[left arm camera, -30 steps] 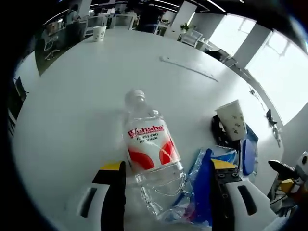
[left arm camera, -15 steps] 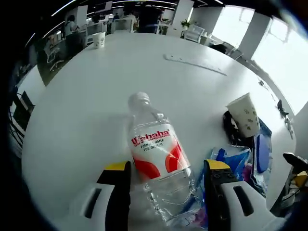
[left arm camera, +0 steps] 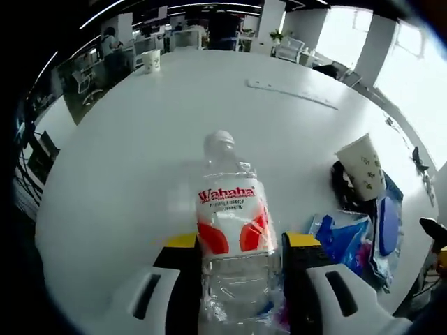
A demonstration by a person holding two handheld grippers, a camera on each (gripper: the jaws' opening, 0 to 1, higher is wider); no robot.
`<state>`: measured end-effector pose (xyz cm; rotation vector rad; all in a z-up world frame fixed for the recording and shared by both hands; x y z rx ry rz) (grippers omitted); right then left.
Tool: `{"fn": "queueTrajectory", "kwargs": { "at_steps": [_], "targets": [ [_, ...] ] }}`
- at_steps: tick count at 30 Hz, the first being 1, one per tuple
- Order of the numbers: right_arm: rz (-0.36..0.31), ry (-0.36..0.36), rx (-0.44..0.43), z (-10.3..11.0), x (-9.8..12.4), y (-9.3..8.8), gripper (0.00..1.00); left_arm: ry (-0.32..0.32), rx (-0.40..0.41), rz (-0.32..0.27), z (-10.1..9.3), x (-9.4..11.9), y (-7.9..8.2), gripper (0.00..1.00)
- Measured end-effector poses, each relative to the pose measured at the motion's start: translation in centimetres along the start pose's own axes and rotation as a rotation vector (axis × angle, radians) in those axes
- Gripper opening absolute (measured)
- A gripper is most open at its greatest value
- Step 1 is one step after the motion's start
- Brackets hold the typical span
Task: Arrange the tabletop items into an orderly group along one side of the table until the central work area is clear of visible clutter.
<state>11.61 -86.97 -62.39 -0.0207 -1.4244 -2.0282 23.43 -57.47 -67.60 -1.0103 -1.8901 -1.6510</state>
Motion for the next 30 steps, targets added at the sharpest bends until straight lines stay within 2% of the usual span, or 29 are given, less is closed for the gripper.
{"fn": "queueTrajectory", "kwargs": {
  "at_steps": [1, 3, 5, 9, 13, 20, 22, 24, 29, 30],
  "targets": [
    [-0.005, 0.003, -0.007, 0.0, -0.1, 0.1, 0.67, 0.008, -0.020, 0.013, -0.1, -0.1, -0.1, 0.41],
    [-0.017, 0.011, -0.018, 0.2, -0.4, 0.5, 0.66, -0.007, -0.083, -0.003, -0.4, -0.1, -0.1, 0.41],
    [-0.022, 0.017, -0.018, 0.4, -0.9, 0.8, 0.66, -0.005, -0.096, -0.012, -0.5, 0.0, -0.1, 0.40],
    [-0.043, 0.041, -0.039, 1.2, -1.9, 1.6, 0.65, -0.015, -0.057, -0.045, -0.4, 0.1, -0.1, 0.39],
    [-0.069, 0.072, -0.067, 2.0, -3.4, 2.4, 0.63, -0.026, -0.080, -0.073, -0.4, 0.2, -0.1, 0.39],
    [-0.103, 0.151, -0.151, 4.7, -7.0, 4.2, 0.62, -0.024, -0.098, -0.118, -0.3, 0.7, -0.4, 0.38],
    [-0.111, 0.173, -0.173, 5.5, -8.3, 4.9, 0.62, -0.013, -0.123, -0.167, -0.2, 1.1, -0.3, 0.38],
    [-0.115, 0.200, -0.202, 6.4, -9.6, 5.3, 0.62, -0.018, -0.104, -0.189, -0.2, 1.5, -0.5, 0.38],
    [-0.096, 0.246, -0.231, 8.0, -12.5, 6.1, 0.62, -0.017, -0.101, -0.223, 0.2, 2.1, -0.5, 0.38],
    [-0.091, 0.259, -0.243, 8.4, -13.2, 6.2, 0.62, -0.014, -0.125, -0.242, 0.3, 2.4, -0.3, 0.38]
  ]
}}
Point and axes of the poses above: the point that each gripper's makers call its tool centre point, and the gripper's own axes: x roughly backward along the fingers, z roughly to its left, y roughly out of its top, the point moved 7 cm from there along x, roughly backward along the fingers, and after that the axes turned 5 degrees about -z, right-handed, at the moved point
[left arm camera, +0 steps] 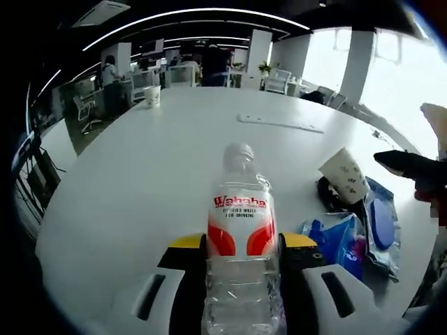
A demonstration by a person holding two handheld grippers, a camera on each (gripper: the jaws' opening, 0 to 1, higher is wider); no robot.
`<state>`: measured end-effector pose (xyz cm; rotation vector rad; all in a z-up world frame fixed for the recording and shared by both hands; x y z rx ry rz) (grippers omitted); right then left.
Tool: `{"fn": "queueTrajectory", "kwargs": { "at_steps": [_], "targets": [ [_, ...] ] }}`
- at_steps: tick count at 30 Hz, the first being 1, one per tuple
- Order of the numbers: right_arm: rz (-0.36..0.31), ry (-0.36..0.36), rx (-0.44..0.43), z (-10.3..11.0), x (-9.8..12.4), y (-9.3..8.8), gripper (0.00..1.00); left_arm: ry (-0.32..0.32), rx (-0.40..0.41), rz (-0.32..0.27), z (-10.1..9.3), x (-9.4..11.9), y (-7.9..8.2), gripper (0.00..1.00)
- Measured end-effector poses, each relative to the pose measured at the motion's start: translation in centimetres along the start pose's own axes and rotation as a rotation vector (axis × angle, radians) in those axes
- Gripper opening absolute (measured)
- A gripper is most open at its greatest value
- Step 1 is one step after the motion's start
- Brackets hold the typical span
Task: Arrange the tabletop items into an orderly group along one side of the table until the central work area is clear of visible clutter.
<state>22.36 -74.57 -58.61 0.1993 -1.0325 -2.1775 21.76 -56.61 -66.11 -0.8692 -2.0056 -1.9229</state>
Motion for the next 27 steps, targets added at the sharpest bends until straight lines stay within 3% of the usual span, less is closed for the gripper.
{"fn": "queueTrajectory", "kwargs": {
  "at_steps": [4, 9, 14, 19, 23, 25, 26, 27],
  "targets": [
    [0.025, 0.007, -0.078, -0.2, -2.5, -0.2, 0.62, 0.006, 0.019, -0.083, 0.1, 1.0, 1.3, 0.38],
    [0.006, 0.077, -0.157, 2.1, -5.1, 0.3, 0.63, -0.037, -0.023, -0.161, -0.4, 2.1, 2.6, 0.38],
    [0.022, 0.082, -0.171, 2.2, -7.0, 0.1, 0.63, -0.063, -0.019, -0.207, -0.9, 3.0, 3.2, 0.38],
    [0.039, 0.144, -0.156, 3.6, -7.3, 0.0, 0.63, -0.091, -0.048, -0.233, -1.3, 3.7, 3.3, 0.38],
    [0.050, 0.180, -0.140, 4.2, -7.8, -0.1, 0.61, -0.153, -0.062, -0.285, -2.0, 4.2, 3.6, 0.38],
    [0.050, 0.186, -0.129, 4.3, -7.8, -0.1, 0.56, -0.179, -0.082, -0.302, -2.5, 4.6, 3.8, 0.39],
    [0.046, 0.212, -0.096, 4.4, -7.8, 0.0, 0.48, -0.186, -0.105, -0.301, -2.7, 4.6, 3.9, 0.39],
    [0.033, 0.232, -0.051, 4.5, -7.7, 0.2, 0.34, -0.193, -0.127, -0.301, -2.9, 4.7, 3.9, 0.39]
  ]
}}
Point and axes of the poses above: the point that each gripper's makers call its tool centre point, and the gripper's own axes: x roughly backward along the fingers, z roughly to its left, y roughly out of its top, the point moved 7 cm from there along x, roughly backward along the fingers, and after that the axes turned 5 degrees about -z, right-handed, at the moved point
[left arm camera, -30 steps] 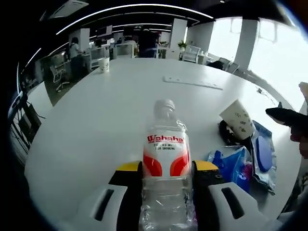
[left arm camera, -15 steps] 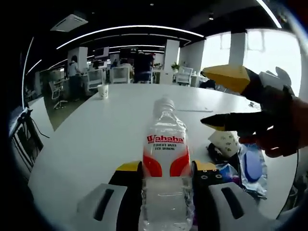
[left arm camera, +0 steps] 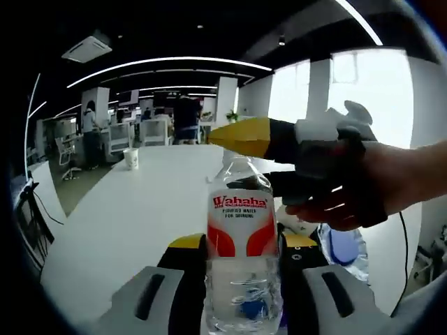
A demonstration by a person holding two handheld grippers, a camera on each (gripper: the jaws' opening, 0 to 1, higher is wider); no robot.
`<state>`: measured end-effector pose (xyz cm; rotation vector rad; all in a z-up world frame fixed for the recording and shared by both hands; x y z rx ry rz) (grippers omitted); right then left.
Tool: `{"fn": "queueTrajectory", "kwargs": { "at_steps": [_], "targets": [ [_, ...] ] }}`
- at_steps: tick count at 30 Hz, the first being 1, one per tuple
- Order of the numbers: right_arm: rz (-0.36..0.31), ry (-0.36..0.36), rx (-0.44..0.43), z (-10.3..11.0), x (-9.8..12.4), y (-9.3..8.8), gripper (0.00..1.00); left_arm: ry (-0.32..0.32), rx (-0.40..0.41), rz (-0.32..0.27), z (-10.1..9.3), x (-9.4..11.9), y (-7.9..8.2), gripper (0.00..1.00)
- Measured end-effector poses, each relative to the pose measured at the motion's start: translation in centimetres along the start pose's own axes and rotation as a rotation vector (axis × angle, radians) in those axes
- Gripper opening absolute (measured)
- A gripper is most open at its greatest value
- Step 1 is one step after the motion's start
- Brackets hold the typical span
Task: Arrange the tabletop items into an orderly group along one side of the table until the central work area is clear of visible clutter.
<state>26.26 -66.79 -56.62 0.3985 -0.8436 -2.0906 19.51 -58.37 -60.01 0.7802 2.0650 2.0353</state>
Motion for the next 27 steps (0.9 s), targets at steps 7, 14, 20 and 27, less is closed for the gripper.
{"fn": "queueTrajectory", "kwargs": {
  "at_steps": [7, 14, 20, 27],
  "targets": [
    [0.032, 0.100, 0.159, 2.5, -0.4, 0.1, 0.22, 0.012, 0.023, 0.019, 0.5, 0.1, -0.6, 0.39],
    [0.061, 0.167, 0.351, 3.4, -1.6, 0.4, 0.20, 0.032, 0.012, 0.040, 1.6, -0.9, -0.5, 0.39],
    [0.059, 0.268, 0.583, 4.0, -3.1, 1.0, 0.20, 0.043, 0.002, 0.035, 3.5, -3.0, -0.2, 0.39],
    [0.053, 0.296, 0.650, 2.5, -5.2, 0.8, 0.20, 0.050, -0.017, 0.042, 5.1, -4.6, -0.4, 0.39]
  ]
}}
Point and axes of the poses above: the point that each gripper's makers call its tool centre point, and the gripper's own axes: x roughly backward along the fingers, z roughly to its left, y roughly out of its top, the point moved 7 cm from there along x, roughly backward along the fingers, and after that the axes turned 5 degrees about -z, right-handed, at the moved point
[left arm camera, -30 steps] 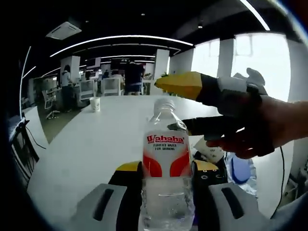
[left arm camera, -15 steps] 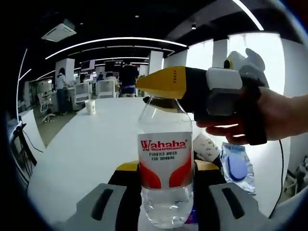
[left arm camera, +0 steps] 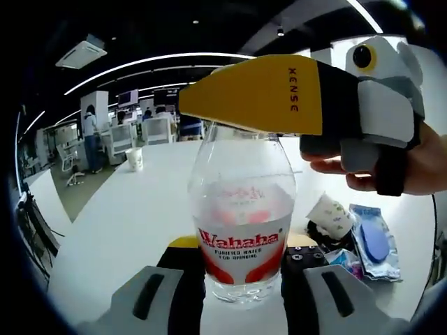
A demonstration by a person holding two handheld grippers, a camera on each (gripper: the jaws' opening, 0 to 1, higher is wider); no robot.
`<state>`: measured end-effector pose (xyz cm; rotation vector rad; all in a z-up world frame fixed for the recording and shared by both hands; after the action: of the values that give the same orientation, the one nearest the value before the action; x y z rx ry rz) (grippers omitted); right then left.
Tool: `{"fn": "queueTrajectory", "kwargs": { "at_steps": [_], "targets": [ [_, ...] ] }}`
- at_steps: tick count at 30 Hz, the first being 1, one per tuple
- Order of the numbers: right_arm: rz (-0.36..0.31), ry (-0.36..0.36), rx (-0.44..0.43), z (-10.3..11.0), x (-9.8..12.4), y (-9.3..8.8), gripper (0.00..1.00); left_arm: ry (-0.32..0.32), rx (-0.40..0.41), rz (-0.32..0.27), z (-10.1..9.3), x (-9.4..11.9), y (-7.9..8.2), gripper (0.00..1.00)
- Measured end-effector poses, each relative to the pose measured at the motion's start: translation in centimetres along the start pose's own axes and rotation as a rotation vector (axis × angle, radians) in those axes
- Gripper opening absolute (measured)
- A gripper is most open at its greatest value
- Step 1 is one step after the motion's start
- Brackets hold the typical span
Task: Arrange the tabletop items into an orderly group along one side of the table until the central work area is clear of visible clutter.
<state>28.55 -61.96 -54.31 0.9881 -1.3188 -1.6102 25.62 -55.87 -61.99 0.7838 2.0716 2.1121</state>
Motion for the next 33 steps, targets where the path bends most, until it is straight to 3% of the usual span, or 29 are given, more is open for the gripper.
{"fn": "queueTrajectory", "kwargs": {
  "at_steps": [10, 22, 29, 30, 33],
  "targets": [
    [0.038, 0.045, 0.099, -2.5, -2.7, -1.6, 0.20, 0.012, -0.030, 0.030, 3.1, -3.3, -0.7, 0.39],
    [0.002, -0.013, 0.050, -5.9, -3.8, -2.5, 0.21, 0.019, 0.028, 0.022, 4.0, -5.9, -1.0, 0.39],
    [0.015, -0.021, 0.035, -6.6, -4.0, -3.2, 0.21, 0.018, 0.004, 0.035, 4.7, -6.9, -1.9, 0.39],
    [0.001, -0.018, 0.018, -6.5, -3.9, -3.2, 0.21, 0.017, -0.019, -0.005, 4.9, -7.2, -1.5, 0.39],
    [0.004, -0.013, 0.030, -6.4, -4.0, -3.1, 0.21, 0.021, -0.018, 0.023, 5.1, -7.1, -1.8, 0.39]
  ]
}}
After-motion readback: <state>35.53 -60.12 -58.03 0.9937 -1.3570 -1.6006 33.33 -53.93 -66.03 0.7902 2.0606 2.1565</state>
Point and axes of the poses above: the point that each gripper's makers call its tool centre point, and the gripper's own axes: x roughly backward along the fingers, z roughly to its left, y roughly out of its top, the point moved 7 cm from there along x, roughly backward along the fingers, and after that the axes turned 5 degrees about -z, right-handed, at the moved point
